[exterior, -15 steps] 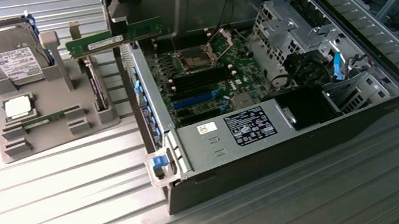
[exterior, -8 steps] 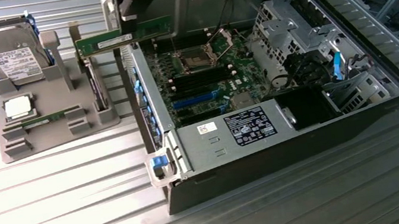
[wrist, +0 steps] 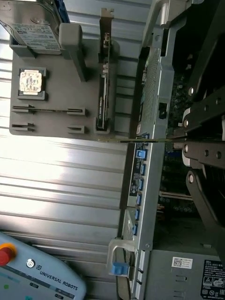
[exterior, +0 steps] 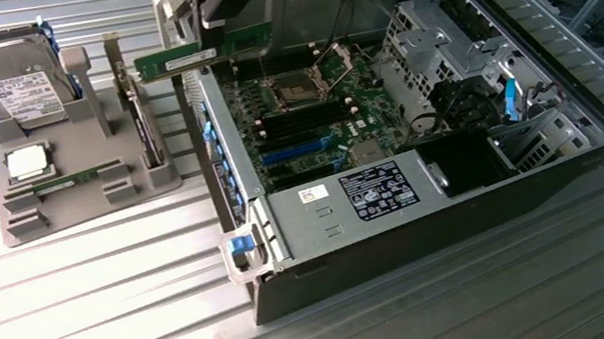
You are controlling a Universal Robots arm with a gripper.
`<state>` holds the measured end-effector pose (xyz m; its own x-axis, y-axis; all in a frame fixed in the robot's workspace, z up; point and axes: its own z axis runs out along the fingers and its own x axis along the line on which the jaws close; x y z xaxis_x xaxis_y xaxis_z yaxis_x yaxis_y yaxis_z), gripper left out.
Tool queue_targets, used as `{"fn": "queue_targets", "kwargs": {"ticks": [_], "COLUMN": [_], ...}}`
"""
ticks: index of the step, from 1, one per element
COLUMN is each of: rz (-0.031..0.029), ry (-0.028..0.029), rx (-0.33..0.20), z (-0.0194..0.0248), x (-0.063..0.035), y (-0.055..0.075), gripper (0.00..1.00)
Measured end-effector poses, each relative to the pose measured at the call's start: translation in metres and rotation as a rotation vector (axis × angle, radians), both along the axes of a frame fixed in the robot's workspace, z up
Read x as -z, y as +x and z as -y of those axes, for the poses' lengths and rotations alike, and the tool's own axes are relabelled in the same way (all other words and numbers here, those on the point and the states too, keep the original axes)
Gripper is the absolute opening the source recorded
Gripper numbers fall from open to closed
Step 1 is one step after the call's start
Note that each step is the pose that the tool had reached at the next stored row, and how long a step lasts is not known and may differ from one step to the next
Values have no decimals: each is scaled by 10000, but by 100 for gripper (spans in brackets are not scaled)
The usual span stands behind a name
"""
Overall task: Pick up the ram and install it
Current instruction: 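Pick up the ram and move it above insertion slot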
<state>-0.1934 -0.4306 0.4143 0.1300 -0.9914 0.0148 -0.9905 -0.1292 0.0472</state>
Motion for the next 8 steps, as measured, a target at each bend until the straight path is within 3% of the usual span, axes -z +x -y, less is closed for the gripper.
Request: {"fn": "queue_targets", "kwargs": {"ticks": [8], "rz": [1], "ry": [-48], "rx": [1], "z": [0], "x": [0], "y": [186], "gripper": [13]}}
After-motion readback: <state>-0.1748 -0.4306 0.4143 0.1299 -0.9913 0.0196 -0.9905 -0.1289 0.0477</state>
